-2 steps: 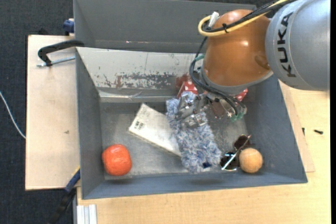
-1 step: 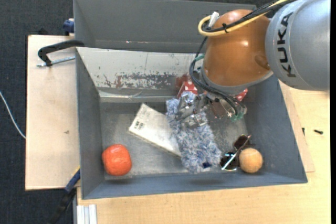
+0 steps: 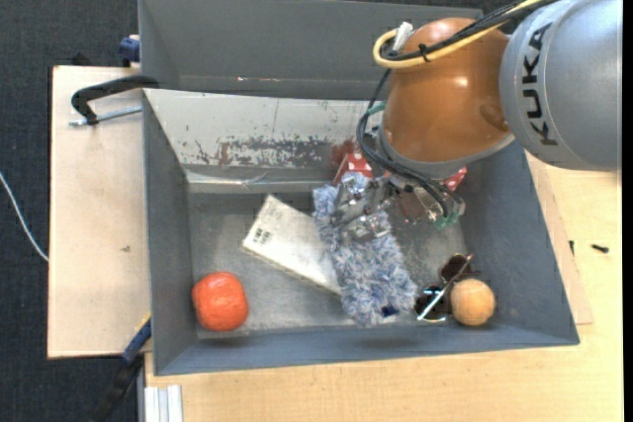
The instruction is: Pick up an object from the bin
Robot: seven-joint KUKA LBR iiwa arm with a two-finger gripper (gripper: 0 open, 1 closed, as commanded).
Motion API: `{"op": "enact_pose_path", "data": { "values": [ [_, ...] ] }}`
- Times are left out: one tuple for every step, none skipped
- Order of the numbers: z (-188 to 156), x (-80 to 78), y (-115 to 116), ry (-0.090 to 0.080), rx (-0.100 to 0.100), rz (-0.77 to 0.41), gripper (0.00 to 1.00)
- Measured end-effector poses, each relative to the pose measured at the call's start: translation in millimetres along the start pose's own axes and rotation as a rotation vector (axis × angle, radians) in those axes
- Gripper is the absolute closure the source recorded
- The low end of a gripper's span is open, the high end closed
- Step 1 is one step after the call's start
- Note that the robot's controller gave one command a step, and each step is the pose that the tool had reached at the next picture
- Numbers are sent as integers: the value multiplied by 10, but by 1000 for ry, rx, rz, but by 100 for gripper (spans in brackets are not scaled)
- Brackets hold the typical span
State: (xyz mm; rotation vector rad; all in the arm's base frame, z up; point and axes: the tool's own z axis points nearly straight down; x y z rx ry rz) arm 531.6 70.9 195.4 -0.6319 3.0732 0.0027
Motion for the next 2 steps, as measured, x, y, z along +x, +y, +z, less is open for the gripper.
{"op": "enact_pose_path", "data": {
  "values": [
    [0, 0, 0, 0, 0, 0, 100],
    [0, 0, 0, 0, 0, 0, 100]
  ]
}}
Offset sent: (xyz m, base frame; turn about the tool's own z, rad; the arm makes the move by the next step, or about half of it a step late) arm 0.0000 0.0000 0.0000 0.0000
